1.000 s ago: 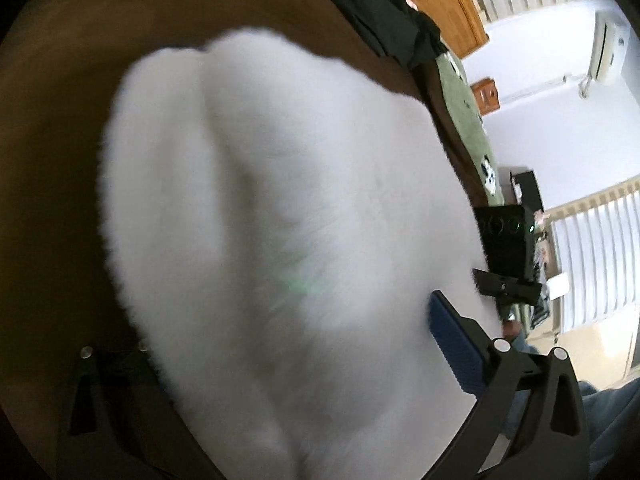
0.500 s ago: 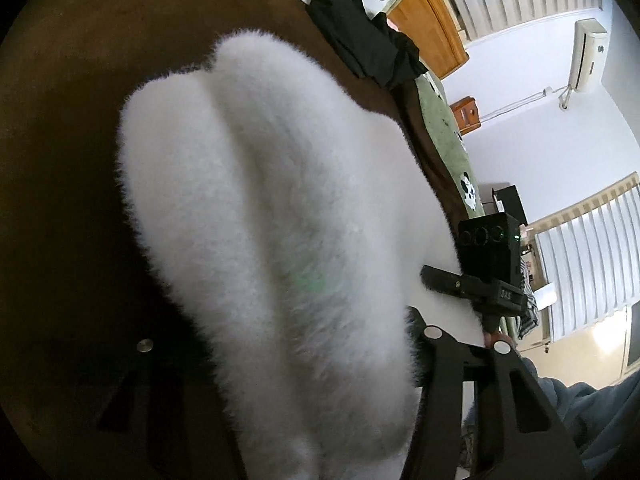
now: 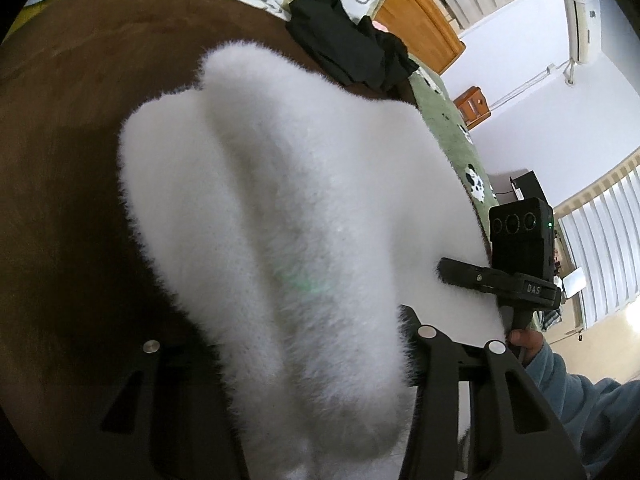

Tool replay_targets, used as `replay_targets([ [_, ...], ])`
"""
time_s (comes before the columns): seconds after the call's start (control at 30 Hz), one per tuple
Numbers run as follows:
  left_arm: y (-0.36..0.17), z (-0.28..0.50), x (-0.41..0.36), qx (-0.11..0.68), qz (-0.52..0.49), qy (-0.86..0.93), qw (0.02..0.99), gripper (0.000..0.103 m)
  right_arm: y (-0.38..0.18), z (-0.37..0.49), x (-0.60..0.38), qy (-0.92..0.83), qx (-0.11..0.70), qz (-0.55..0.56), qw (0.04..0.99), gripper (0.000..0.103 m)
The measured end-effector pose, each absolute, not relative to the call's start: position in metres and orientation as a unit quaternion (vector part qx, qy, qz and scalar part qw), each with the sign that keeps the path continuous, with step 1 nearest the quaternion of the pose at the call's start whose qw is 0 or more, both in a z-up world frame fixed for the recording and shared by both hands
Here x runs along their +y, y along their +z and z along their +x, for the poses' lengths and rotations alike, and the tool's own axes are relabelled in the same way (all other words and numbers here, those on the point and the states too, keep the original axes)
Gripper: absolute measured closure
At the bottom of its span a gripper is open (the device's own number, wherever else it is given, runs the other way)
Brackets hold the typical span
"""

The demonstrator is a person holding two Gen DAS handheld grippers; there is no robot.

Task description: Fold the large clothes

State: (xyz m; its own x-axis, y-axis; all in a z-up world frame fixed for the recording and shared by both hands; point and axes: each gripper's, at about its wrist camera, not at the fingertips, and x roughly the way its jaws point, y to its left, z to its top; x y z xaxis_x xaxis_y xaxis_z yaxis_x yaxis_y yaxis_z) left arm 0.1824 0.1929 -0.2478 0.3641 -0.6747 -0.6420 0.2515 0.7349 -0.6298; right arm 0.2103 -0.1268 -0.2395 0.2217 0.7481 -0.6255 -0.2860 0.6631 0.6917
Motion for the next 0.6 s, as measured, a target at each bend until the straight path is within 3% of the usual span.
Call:
replay_targets([
  [0.6, -0.143, 0.136, 0.156, 0.46, -0.169, -0.3, 0.818, 0.055, -0.141, 0.158, -0.163, 0.35, 0.473, 0.194, 0.785, 0.048],
])
